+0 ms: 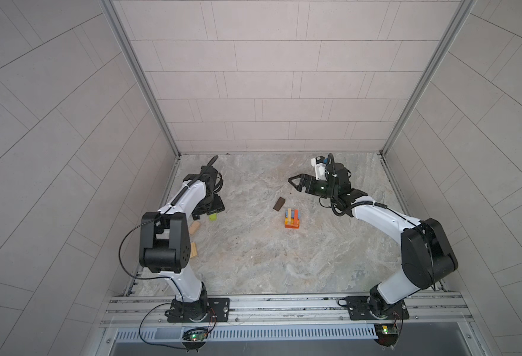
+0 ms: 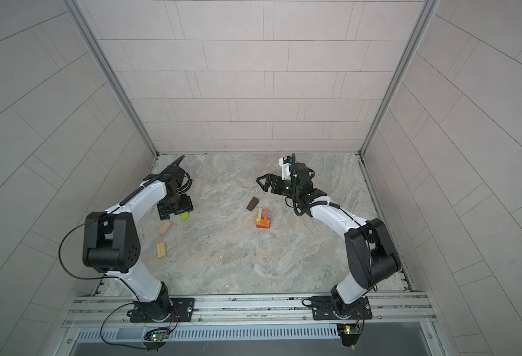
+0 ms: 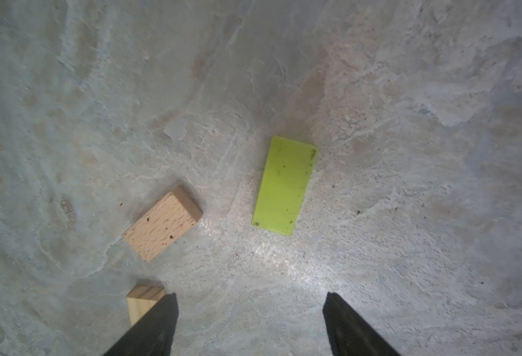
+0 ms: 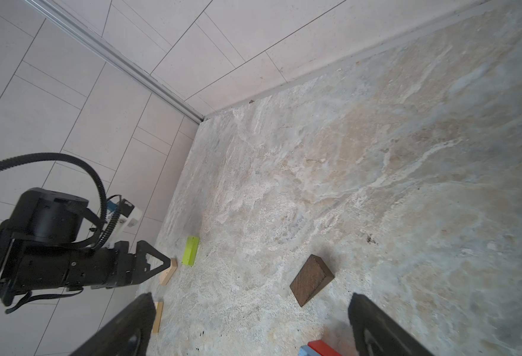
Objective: Build the wood block tower
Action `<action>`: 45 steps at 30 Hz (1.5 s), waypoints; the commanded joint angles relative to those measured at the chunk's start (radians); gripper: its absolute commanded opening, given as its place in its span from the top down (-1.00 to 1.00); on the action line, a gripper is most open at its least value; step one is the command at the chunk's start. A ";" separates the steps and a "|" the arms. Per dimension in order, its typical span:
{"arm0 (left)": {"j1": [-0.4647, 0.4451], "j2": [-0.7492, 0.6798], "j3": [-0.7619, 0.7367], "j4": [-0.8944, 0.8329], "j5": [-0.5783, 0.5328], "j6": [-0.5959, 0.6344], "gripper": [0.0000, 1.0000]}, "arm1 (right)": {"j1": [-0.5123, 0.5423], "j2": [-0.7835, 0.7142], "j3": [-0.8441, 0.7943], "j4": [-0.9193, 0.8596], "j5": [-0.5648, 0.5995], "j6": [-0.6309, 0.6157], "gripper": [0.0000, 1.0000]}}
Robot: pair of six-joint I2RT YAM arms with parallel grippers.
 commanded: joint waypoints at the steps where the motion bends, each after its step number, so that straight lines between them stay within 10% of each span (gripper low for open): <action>1: -0.001 0.042 0.032 0.009 0.000 0.028 -0.62 | -0.017 0.004 0.007 0.040 -0.009 0.000 -0.99; 26: -0.026 0.255 0.156 0.106 0.087 0.081 -0.50 | -0.041 0.024 -0.023 0.107 -0.032 0.026 -0.98; 45: -0.256 0.170 0.087 0.208 0.144 0.076 -0.26 | -0.042 0.000 -0.039 0.079 -0.018 0.008 -0.99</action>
